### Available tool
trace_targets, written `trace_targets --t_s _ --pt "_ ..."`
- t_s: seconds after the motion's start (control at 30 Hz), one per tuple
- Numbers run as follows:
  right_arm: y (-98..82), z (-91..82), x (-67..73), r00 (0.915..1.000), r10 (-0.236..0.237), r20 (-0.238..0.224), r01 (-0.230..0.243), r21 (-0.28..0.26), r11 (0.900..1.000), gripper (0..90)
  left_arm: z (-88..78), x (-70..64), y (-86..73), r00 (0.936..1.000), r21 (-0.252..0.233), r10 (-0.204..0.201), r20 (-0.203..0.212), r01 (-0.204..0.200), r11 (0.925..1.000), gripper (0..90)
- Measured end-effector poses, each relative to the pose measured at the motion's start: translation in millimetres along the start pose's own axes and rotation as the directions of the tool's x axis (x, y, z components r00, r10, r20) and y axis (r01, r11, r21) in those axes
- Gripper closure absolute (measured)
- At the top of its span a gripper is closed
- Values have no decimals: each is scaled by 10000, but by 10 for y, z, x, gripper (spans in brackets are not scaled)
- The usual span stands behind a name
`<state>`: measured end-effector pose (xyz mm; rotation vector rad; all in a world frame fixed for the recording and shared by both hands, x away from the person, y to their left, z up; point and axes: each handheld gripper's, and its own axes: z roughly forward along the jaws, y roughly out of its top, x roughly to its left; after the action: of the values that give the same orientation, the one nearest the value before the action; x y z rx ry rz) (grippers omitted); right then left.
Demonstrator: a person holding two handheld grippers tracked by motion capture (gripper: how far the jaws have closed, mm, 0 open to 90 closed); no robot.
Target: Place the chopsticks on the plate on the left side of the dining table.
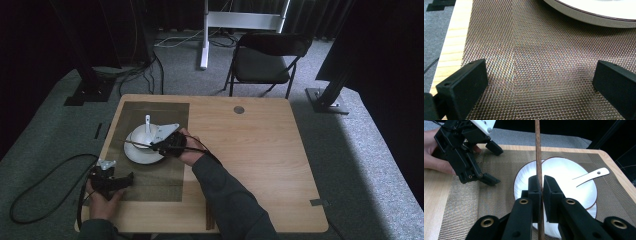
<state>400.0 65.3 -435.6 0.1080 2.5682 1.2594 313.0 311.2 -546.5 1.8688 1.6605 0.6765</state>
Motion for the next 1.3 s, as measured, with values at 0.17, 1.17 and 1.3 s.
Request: trace_targets --t_s 0.17,1.17,1.3 --pt "2 64 14 9999 -100 -116 101 87 9999 849 0 0 0 10000 1 0 0 0 10000 2" --pt "17 403 93 9977 -625 -277 642 688 9956 849 0 0 0 10000 3 -2 0 2 10000 2" --pt "6 449 100 9970 -703 -324 728 873 9935 849 -1 0 0 10000 6 2 1 -2 10000 2"
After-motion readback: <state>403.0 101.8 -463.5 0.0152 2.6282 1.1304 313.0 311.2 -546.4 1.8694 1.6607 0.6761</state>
